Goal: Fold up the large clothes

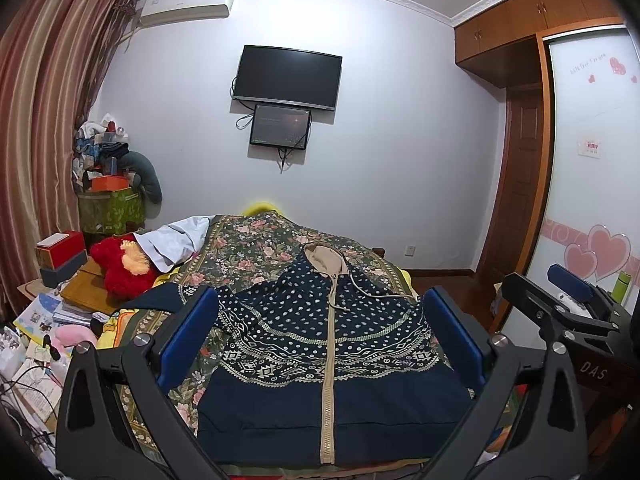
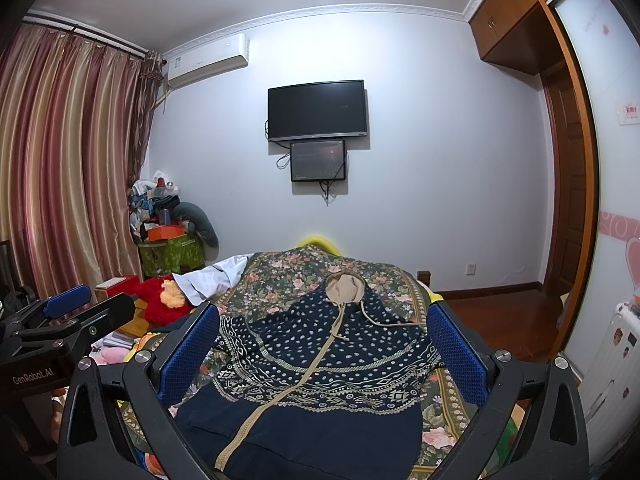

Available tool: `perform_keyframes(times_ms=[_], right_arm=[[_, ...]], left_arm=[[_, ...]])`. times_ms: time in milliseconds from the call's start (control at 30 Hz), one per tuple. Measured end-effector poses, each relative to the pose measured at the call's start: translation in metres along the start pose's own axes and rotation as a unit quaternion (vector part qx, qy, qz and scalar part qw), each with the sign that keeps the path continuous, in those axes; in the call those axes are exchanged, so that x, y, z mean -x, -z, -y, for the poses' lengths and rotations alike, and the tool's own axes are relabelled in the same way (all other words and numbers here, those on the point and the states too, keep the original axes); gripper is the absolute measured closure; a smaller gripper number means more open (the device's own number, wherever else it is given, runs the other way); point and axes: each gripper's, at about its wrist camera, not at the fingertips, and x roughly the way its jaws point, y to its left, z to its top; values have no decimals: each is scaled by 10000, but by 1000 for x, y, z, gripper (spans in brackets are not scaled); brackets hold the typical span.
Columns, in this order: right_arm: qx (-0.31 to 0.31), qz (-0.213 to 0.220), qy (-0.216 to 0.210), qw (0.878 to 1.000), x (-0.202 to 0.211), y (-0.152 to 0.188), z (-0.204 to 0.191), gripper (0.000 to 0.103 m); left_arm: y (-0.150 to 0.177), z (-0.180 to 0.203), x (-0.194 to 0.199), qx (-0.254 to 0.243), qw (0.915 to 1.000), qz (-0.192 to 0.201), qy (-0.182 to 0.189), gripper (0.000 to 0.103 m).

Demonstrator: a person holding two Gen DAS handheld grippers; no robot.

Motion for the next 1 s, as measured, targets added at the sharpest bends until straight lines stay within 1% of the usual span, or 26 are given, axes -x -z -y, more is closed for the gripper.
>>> perform_keyframes(times_ms=[367, 500, 567, 733, 800, 933, 1000], right_arm=[[-9, 4, 0, 10000, -1, 3, 0, 0], [-19, 11, -11, 10000, 2, -3, -2, 0], [-26, 9, -13, 10000, 2, -1, -1, 0], [-36, -38, -24, 10000, -3, -5, -3, 0], [-31, -76, -30, 10000, -10, -4, -4, 0], [-45, -210, -22, 9998, -41, 1, -2, 0], [4, -320, -18, 9995, -63, 0, -2, 0]], left_arm=[[0, -1, 0, 5, 10000, 1, -6, 0], [0, -1, 0, 8, 10000, -3, -11, 0], [0, -2, -1, 0, 10000, -12, -22, 0], [0, -8, -11, 33, 9999, -88, -47, 0], [-1, -13, -19, 50, 9999, -137, -70, 0], [-4, -31, -42, 91, 9993, -232, -274, 0], [-7, -42, -56, 121, 9988, -313, -358, 0]])
